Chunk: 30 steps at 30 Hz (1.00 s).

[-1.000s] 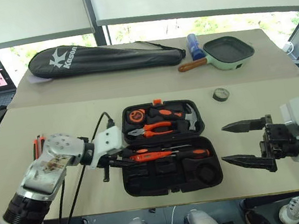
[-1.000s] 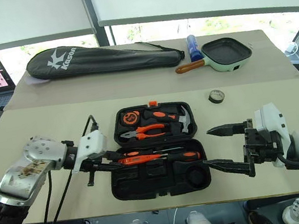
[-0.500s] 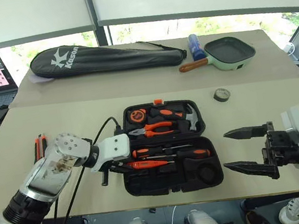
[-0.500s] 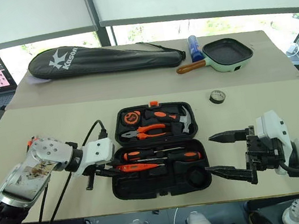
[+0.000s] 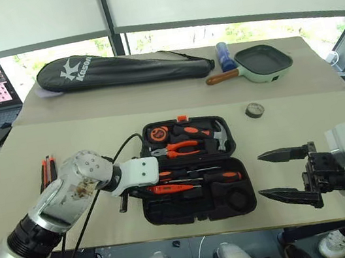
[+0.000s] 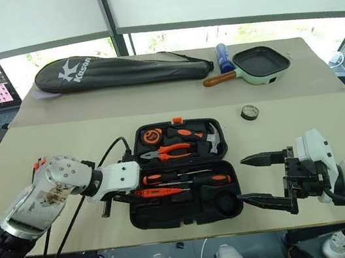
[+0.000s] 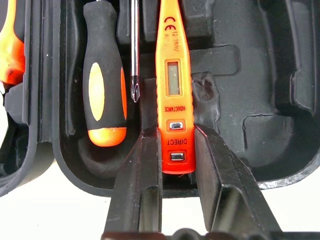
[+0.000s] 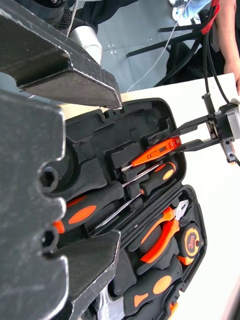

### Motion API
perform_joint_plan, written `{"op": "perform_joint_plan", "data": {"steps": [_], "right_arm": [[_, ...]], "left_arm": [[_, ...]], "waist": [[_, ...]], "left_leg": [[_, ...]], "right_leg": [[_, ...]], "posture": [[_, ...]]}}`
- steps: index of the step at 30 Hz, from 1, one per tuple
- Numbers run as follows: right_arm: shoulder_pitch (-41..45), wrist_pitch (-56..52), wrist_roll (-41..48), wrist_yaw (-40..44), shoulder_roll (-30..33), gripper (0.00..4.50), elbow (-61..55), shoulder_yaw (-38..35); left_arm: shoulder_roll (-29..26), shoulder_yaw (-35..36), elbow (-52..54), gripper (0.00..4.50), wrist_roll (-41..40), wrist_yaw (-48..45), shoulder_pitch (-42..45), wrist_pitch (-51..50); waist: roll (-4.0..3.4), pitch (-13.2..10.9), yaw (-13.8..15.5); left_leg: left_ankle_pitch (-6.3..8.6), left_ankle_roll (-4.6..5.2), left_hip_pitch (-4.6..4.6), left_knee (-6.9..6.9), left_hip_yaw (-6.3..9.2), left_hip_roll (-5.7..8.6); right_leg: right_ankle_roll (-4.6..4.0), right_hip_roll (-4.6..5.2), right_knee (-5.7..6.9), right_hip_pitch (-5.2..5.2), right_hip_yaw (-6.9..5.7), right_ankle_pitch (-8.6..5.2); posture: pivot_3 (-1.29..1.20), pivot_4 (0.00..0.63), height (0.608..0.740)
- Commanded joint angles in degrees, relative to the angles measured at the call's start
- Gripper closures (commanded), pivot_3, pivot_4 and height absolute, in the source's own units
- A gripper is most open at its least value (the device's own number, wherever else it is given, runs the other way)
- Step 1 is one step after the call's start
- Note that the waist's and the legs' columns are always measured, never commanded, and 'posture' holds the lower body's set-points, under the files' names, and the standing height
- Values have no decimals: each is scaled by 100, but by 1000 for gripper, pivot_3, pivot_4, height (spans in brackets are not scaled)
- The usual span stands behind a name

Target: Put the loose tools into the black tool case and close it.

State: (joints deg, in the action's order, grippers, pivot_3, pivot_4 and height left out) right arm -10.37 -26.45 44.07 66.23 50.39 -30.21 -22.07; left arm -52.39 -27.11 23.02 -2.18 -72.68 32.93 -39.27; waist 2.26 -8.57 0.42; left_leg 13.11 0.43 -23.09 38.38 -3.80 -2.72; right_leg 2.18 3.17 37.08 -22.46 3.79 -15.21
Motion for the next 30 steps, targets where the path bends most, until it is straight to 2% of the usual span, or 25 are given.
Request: {"op": "perform_joint_plan", "data": {"steps": [1, 5, 10, 16, 18, 20, 30], "right_arm": [[76, 67, 150, 37, -30, 0, -68, -102], [115, 34, 174, 28, -35, 0, -72, -87], [178, 9, 174, -12, -70, 0, -82, 19], [198, -22, 193, -34, -66, 0, -94, 42], [204, -26, 190, -49, -72, 0, -87, 50], [204, -20, 173, -59, -83, 0, -82, 72], [188, -15, 166, -77, -110, 0, -43, 74]], "left_arm": [[28, -341, 19, 4036, 185, 49, -104, -329], [7, -371, -113, 4036, 308, 111, -96, -279], [348, -425, -260, 4036, 275, 191, 69, -366], [246, -296, -224, 4036, 208, 95, -6, -366], [146, -156, -235, 3031, 172, 72, -94, -205], [125, 11, -226, 2447, 55, 30, -150, -106], [578, 1259, -382, 2447, -1182, -68, -254, 305]], "waist": [[-1, 1, 7], [-1, 1, 18], [-13, 9, 53], [-13, 9, 58], [-13, 9, 43], [-13, 9, 23], [-2, 1, 20]], "left_leg": [[0, 0, 0, 0, 0, 1], [0, 0, 0, 2, 0, 2], [0, 0, 3, 8, 3, 8], [2, 4, -10, 35, 10, 11], [2, 4, -9, 35, 11, 11], [3, 4, -9, 34, 13, 7], [4, 6, -32, 38, 21, 5]], "right_leg": [[0, 1, -1, 1, 0, 0], [-3, 1, -3, 3, 0, 2], [1, 5, -4, 13, 0, 1], [8, 8, -4, 17, 1, 1], [8, 7, -4, 16, 1, 1], [7, 4, -3, 15, 1, 1], [7, 4, -3, -2, -1, 1]], "posture": [[0, 150, 740], [0, 150, 740], [0, 150, 740], [0, 150, 740], [0, 150, 740], [0, 150, 740], [0, 150, 740]]}}
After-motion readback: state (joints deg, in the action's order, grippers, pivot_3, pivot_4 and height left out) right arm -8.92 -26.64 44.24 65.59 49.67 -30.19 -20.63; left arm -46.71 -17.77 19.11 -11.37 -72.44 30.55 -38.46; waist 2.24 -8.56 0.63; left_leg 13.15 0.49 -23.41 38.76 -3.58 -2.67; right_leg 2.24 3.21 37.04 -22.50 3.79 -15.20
